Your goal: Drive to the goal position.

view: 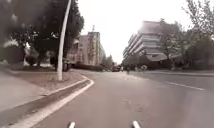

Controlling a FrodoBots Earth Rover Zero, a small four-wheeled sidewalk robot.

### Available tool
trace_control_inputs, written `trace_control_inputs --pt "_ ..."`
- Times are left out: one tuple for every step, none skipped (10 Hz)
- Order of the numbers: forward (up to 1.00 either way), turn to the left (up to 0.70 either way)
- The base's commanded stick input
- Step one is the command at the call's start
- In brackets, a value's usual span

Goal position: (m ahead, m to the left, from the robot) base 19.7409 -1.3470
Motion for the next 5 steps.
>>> trace_control_inputs --pt "0.7 0.0" --pt "0.7 0.0" --pt "0.7 0.0" --pt "0.7 0.0" --pt "0.7 0.0"
